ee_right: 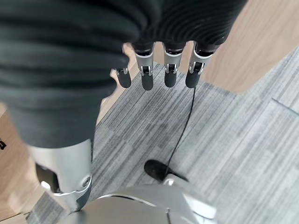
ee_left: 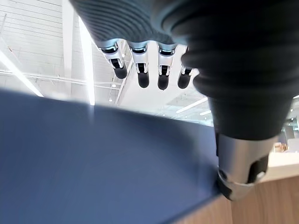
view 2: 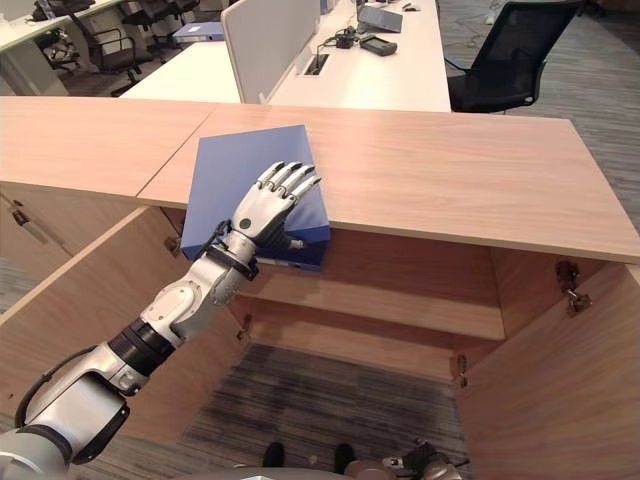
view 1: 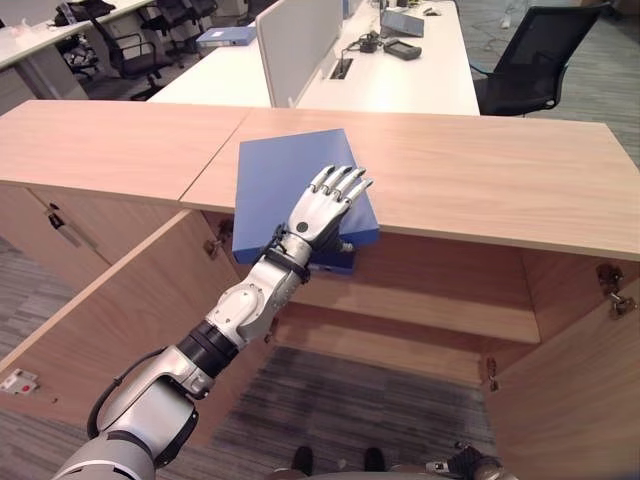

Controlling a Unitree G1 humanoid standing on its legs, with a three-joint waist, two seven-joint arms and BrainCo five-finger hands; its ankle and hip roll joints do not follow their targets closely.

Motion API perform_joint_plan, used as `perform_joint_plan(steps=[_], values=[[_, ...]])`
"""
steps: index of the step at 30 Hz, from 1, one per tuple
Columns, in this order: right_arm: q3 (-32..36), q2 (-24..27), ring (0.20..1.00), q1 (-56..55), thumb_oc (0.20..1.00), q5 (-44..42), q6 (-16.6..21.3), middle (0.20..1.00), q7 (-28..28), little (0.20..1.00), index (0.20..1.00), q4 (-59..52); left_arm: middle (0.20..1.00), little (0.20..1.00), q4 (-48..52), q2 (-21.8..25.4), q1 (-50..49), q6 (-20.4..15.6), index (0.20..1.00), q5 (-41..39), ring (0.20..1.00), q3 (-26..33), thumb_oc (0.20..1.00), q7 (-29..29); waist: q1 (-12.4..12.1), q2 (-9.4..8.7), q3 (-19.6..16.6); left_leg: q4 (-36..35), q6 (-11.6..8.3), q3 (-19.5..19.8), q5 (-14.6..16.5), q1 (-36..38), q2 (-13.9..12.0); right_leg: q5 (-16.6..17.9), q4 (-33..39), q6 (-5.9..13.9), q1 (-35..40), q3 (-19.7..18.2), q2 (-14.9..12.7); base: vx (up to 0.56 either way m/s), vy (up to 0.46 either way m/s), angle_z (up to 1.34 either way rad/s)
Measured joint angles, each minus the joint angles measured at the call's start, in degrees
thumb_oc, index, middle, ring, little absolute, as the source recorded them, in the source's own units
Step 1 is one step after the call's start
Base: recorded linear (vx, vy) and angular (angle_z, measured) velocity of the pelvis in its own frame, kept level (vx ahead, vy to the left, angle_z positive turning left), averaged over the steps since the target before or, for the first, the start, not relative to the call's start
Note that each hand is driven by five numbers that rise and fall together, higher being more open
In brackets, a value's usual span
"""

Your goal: Put the empty folder in the office cabinet

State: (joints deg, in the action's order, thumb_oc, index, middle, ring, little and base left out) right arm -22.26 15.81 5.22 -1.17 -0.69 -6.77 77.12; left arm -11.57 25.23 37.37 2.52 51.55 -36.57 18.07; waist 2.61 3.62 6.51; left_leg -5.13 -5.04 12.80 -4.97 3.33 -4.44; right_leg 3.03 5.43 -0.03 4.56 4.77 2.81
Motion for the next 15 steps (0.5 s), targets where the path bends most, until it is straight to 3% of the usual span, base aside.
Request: perform_joint_plan(steps=[15], values=[[0.02, -0.01, 1.000, -0.34, 1.000, 0.00, 0.00, 1.000, -0.13, 1.000, 1.000, -0.16, 1.000, 1.000, -1.33, 2.02, -4.01, 2.54, 1.000, 5.62, 1.000, 0.92, 1.000, -1.07, -0.34, -0.53, 0.92, 0.00, -0.21, -0.30, 0.18, 0.19, -0.31, -0.24, 0.01, -0.38, 0.14, -0.17, 0.29, 0.00, 0.000, 0.00]])
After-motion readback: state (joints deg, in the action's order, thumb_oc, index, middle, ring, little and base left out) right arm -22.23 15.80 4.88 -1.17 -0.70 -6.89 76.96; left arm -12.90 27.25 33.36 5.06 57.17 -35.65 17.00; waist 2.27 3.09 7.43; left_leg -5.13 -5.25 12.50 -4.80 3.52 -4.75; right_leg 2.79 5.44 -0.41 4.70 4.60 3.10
